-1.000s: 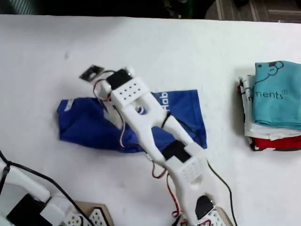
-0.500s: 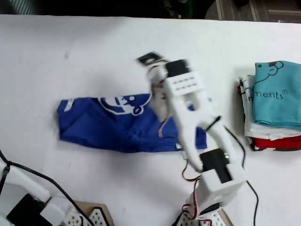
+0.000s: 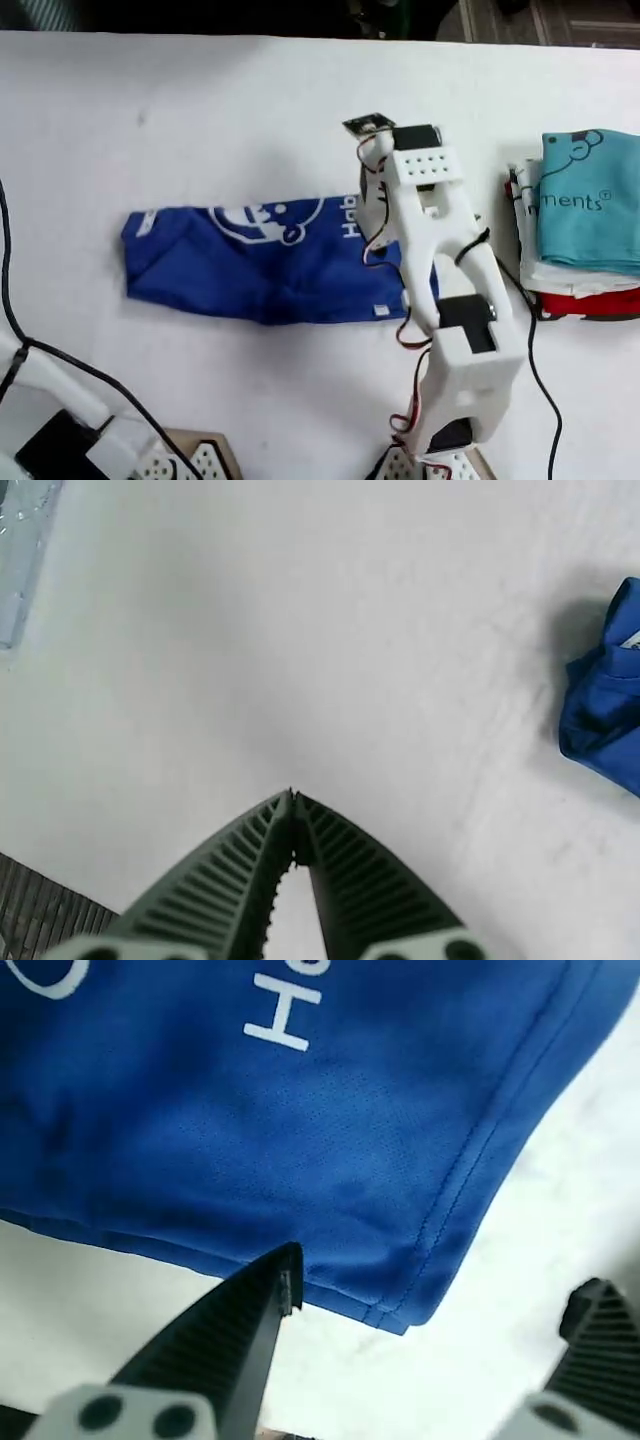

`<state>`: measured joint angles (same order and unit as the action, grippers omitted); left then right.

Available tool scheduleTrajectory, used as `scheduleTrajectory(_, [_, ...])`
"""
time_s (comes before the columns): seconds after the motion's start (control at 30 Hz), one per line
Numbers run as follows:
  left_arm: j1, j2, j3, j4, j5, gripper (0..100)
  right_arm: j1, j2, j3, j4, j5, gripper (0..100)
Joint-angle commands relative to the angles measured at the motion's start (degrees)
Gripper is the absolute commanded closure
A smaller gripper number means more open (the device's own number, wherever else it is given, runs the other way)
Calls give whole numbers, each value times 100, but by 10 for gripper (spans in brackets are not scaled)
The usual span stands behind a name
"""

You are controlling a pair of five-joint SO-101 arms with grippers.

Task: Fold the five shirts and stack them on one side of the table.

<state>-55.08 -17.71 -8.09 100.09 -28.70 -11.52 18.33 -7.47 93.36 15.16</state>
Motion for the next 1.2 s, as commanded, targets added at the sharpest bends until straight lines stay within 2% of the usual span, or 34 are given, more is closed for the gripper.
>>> scheduleTrajectory(0.0, [57, -154, 0, -70, -26, 976, 57, 145, 9, -66, -44, 598])
scheduleTrajectory(0.13, [57, -154, 0, -62, -26, 976, 66, 233, 448, -593, -290, 598])
scheduleTrajectory(0.4, [57, -189, 0, -26, -18, 976, 66, -145, 1688, -1974, -325, 598])
scheduleTrajectory(0.53, [57, -189, 0, -26, -18, 976, 66, 48, 1952, -2273, -765, 605])
scheduleTrajectory(0.63, [57, -189, 0, -26, -18, 976, 31, 286, 2013, -2334, -879, 705])
scheduleTrajectory(0.77, [57, -189, 0, -26, -26, 976, 75, 330, 2004, -2352, -905, 964])
scheduleTrajectory(0.8, [57, -189, 0, -26, -35, 976, 75, 295, 2004, -2334, -914, 994])
scheduleTrajectory(0.87, [57, -189, 0, -26, -44, 976, 75, 189, 2040, -2308, -853, 954])
scheduleTrajectory(1.03, [57, -189, 0, -26, -53, 976, 646, -242, 2004, -2123, 70, 981])
scheduleTrajectory(1.17, [57, -189, -9, -26, -53, 976, 1604, -576, 1943, -2114, 1424, 980])
